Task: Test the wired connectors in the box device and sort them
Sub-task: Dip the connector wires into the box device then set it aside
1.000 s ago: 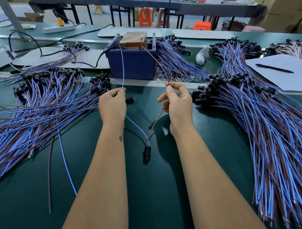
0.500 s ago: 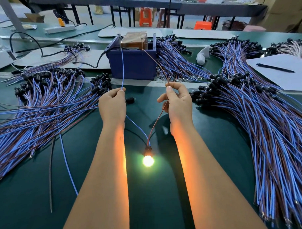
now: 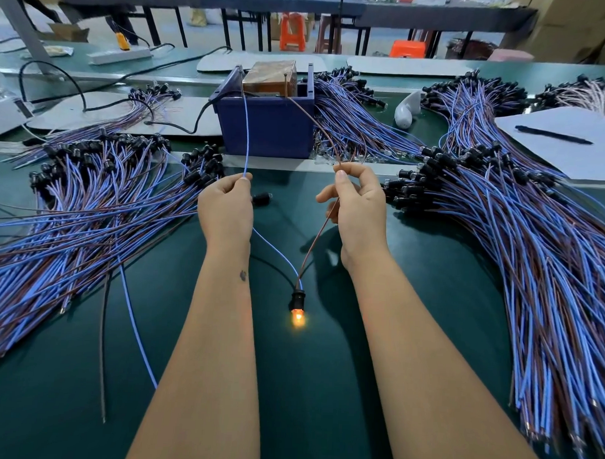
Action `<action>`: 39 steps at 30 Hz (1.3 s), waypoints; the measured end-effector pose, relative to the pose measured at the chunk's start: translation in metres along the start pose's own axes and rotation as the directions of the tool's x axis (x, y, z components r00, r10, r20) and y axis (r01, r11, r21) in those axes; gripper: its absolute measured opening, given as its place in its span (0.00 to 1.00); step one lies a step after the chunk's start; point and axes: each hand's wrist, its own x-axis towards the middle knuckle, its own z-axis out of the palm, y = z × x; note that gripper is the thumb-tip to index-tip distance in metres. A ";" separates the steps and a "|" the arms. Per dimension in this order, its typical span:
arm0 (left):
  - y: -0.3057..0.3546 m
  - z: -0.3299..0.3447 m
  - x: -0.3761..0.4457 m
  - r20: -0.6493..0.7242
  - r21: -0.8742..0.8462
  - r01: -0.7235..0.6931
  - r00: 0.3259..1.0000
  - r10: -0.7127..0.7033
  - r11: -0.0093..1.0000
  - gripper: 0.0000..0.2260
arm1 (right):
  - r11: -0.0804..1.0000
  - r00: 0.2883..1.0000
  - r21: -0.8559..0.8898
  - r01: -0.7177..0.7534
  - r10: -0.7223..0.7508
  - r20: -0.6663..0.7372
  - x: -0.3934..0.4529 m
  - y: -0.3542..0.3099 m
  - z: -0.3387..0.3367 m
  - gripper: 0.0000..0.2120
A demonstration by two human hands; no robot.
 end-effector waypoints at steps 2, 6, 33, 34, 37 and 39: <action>0.000 0.000 0.000 0.000 -0.009 0.004 1.000 -0.004 1.000 0.09 | 1.000 1.000 0.002 -0.002 0.002 -0.004 0.000 0.000 0.000 0.06; -0.001 0.000 0.002 -0.005 0.003 0.000 1.000 0.000 1.000 0.09 | 1.000 1.000 0.007 0.000 0.000 -0.016 0.001 0.000 0.000 0.06; 0.005 0.020 -0.016 0.409 -0.144 0.070 0.913 -0.005 0.987 0.05 | 0.968 0.972 -0.191 0.161 -0.122 0.201 -0.007 0.003 0.012 0.07; 0.005 0.021 -0.018 0.421 -0.160 0.082 0.907 -0.007 0.984 0.05 | 0.960 0.966 -0.219 0.175 -0.124 0.226 -0.008 0.003 0.013 0.07; 0.010 0.021 -0.019 0.423 -0.287 0.172 0.905 -0.036 0.942 0.07 | 0.988 0.962 -0.106 0.114 -0.083 0.261 -0.010 0.001 0.013 0.09; 0.014 0.018 -0.018 0.428 -0.450 0.270 0.902 -0.060 0.851 0.08 | 0.999 0.963 -0.039 0.031 -0.020 0.268 -0.008 -0.001 0.011 0.11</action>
